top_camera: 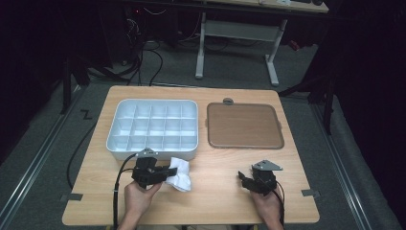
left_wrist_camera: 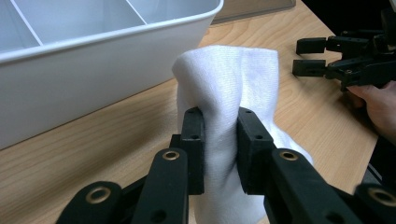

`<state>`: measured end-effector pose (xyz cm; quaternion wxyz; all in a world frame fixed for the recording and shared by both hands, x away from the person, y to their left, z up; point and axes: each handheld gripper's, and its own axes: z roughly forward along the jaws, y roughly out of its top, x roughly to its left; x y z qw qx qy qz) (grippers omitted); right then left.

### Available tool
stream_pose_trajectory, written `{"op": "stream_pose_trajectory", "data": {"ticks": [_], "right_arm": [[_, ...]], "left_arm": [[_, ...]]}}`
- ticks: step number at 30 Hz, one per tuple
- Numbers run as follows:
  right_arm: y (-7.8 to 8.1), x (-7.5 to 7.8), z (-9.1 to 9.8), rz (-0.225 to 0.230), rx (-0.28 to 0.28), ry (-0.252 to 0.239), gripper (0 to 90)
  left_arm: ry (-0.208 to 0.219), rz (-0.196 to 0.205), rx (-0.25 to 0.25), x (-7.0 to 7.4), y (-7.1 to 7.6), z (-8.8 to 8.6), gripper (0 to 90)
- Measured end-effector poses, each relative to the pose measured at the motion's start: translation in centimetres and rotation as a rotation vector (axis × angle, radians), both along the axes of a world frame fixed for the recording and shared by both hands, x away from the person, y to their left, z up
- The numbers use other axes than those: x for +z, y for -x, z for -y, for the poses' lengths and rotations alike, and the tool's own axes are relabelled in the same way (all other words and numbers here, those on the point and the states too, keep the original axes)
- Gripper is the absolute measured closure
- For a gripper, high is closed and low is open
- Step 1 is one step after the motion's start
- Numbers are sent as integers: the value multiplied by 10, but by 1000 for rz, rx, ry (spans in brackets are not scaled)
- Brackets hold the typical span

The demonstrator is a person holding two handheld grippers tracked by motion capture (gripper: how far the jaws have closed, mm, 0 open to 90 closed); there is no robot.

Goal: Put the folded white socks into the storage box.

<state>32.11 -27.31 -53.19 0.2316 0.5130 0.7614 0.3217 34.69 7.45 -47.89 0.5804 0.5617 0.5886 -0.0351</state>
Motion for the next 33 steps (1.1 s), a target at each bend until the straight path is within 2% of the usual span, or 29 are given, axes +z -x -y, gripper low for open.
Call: {"op": "stream_pose_trajectory", "data": {"ticks": [12,17,26,31,33], "right_arm": [[0,0,0,0,0,1,370],[0,0,0,0,0,1,370],[0,0,0,0,0,1,369],[0,0,0,-1,0,0,370],[0,0,0,-1,0,0,370]], "left_arm": [[10,1,-9,6,-2,-6,756],[0,16,-11,12,-2,-9,756],[5,9,-5,13,-2,-11,756],[21,4,-4,14,-4,-13,756],[7,8,-7,15,-4,-13,757]]}}
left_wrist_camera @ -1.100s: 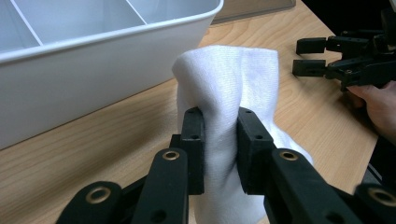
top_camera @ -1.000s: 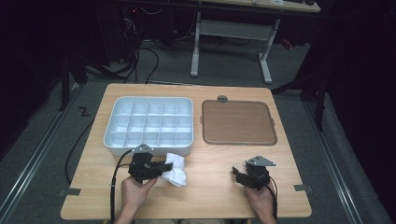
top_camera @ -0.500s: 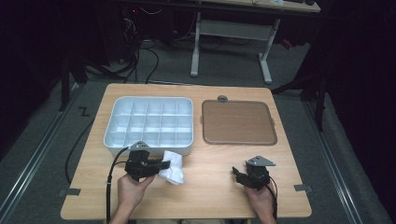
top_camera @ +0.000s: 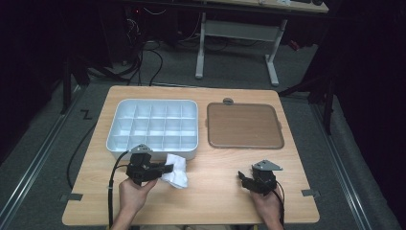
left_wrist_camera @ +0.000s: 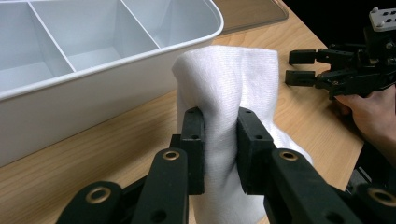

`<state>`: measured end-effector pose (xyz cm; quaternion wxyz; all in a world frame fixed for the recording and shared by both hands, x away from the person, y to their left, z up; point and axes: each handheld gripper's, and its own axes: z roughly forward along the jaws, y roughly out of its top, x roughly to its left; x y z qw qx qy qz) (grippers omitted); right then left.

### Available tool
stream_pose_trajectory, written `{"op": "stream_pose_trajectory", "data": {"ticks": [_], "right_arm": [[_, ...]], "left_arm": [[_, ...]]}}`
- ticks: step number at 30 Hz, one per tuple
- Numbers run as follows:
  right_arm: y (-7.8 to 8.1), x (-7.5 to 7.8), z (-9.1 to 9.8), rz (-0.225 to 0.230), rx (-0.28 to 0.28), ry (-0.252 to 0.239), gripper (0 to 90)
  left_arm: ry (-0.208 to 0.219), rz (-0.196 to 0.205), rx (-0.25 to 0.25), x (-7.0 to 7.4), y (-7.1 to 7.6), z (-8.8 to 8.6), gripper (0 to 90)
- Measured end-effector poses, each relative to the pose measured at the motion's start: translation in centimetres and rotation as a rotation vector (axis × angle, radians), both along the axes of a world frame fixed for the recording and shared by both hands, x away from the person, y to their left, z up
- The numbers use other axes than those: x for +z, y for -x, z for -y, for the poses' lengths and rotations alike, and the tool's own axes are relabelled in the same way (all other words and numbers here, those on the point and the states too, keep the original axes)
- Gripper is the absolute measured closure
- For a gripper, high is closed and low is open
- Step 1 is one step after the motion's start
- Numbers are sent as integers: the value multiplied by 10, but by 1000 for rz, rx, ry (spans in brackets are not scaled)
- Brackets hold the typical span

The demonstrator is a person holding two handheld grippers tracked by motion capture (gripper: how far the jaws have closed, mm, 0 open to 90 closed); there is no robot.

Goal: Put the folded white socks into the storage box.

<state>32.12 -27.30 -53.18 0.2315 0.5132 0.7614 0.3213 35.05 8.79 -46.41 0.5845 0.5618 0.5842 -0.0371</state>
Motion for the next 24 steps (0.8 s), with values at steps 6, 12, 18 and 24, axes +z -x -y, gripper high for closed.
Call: {"op": "stream_pose_trajectory", "data": {"ticks": [6,12,18,24], "right_arm": [[0,0,0,0,0,0,369],[0,0,0,0,2,0,365],[0,0,0,-1,3,0,363],[0,0,0,-1,3,-1,363]], "left_arm": [[4,15,11,7,-1,-6,757],[7,14,19,10,-2,-11,757],[27,7,27,12,-5,-14,758],[32,4,27,13,-5,-17,758]]}}
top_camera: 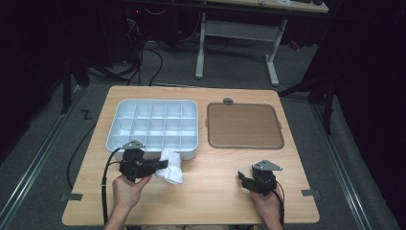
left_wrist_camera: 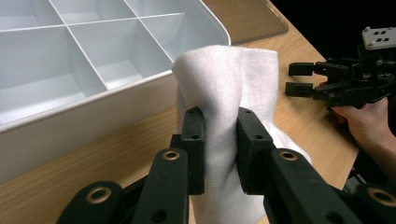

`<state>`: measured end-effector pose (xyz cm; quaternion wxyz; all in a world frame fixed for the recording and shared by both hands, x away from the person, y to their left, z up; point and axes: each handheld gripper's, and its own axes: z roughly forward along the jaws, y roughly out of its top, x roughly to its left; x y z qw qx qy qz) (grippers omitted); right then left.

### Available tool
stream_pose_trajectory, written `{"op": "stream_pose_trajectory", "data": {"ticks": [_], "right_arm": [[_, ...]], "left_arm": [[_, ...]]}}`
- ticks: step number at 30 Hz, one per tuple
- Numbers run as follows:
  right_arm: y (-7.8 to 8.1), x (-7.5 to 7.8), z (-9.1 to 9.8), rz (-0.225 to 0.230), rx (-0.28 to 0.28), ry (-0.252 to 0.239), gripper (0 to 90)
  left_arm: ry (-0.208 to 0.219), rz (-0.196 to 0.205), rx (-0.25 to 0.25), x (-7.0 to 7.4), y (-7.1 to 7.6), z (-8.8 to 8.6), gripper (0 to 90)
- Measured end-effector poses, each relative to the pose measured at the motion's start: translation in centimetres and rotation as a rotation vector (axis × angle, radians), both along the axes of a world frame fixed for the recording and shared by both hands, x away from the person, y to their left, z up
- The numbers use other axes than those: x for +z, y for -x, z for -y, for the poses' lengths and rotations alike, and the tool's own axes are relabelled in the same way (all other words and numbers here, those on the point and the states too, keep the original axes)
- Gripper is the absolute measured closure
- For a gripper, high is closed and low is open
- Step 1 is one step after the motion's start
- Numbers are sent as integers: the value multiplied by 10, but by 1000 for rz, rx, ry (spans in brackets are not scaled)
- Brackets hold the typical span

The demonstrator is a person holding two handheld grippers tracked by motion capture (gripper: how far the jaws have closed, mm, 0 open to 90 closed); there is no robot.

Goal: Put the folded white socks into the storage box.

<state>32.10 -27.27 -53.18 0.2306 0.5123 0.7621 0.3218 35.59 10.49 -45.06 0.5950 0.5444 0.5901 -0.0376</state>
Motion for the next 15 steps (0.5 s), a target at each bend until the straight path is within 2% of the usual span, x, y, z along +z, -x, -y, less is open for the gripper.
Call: {"op": "stream_pose_trajectory", "data": {"ticks": [9,11,15], "right_arm": [[0,0,0,0,0,0,363],[0,0,0,0,0,0,363],[0,0,0,0,0,0,363]], "left_arm": [[-3,14,-6,8,-4,-1,758],[12,13,-1,11,-5,-2,758],[13,20,4,16,-8,-6,759]]}}
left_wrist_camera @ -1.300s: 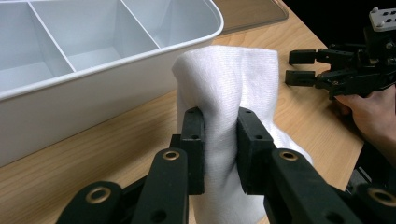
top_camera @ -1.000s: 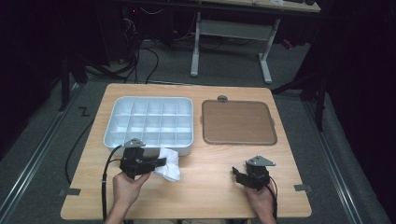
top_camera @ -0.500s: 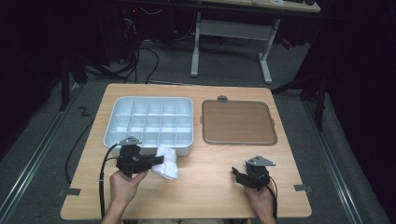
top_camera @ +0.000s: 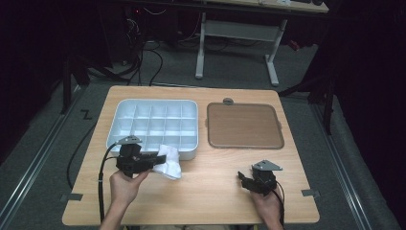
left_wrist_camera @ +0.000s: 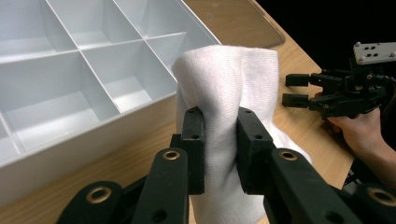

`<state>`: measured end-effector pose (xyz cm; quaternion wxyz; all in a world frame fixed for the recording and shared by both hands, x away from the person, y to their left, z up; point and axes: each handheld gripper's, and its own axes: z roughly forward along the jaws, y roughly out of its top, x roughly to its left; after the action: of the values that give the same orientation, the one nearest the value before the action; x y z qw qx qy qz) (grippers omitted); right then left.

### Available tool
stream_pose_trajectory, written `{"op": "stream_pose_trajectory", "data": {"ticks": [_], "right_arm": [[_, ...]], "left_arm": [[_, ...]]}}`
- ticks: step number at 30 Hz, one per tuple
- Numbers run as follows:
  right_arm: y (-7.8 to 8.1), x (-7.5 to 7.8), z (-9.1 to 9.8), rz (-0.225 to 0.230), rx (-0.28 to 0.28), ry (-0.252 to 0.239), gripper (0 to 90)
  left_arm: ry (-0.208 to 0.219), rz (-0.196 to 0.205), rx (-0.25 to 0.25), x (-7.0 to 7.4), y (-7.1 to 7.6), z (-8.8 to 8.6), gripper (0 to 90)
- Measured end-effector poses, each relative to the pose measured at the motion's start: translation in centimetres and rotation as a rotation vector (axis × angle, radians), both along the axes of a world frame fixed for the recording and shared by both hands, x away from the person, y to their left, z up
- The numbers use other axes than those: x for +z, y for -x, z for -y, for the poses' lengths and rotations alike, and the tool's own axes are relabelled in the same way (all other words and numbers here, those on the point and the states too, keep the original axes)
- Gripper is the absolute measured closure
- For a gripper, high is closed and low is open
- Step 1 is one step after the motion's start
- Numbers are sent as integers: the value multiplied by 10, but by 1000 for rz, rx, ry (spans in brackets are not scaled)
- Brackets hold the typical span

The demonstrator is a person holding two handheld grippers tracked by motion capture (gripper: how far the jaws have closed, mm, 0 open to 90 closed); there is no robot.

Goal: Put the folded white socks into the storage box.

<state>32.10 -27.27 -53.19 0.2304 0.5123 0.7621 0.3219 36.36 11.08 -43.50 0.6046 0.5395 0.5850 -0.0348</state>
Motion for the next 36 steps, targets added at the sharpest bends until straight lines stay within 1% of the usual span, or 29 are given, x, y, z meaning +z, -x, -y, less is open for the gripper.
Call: {"op": "stream_pose_trajectory", "data": {"ticks": [3,4,8,15,17,23,25,27,29,33,34,36], "right_arm": [[0,0,0,0,0,0,363],[0,0,0,0,0,0,363],[0,0,0,0,0,0,363],[0,0,0,0,1,0,363],[0,0,0,0,1,-1,363],[0,0,0,0,2,1,363],[0,0,0,0,2,1,363],[0,0,0,0,2,1,363],[0,0,0,0,2,1,363],[0,0,0,0,2,1,363],[0,0,0,0,2,1,363],[0,0,0,0,2,1,363]], "left_arm": [[1,8,2,5,-3,-1,759],[7,9,4,7,-4,-2,759],[4,20,11,15,-10,-6,759],[26,17,21,21,-21,-11,759],[41,14,22,23,-25,-12,759],[30,16,43,26,-35,-17,759],[26,23,46,27,-39,-18,759],[44,15,54,28,-42,-19,759],[28,17,60,28,-45,-19,759],[30,18,73,30,-53,-18,759],[25,21,72,30,-55,-18,759],[30,21,79,31,-59,-18,759]]}}
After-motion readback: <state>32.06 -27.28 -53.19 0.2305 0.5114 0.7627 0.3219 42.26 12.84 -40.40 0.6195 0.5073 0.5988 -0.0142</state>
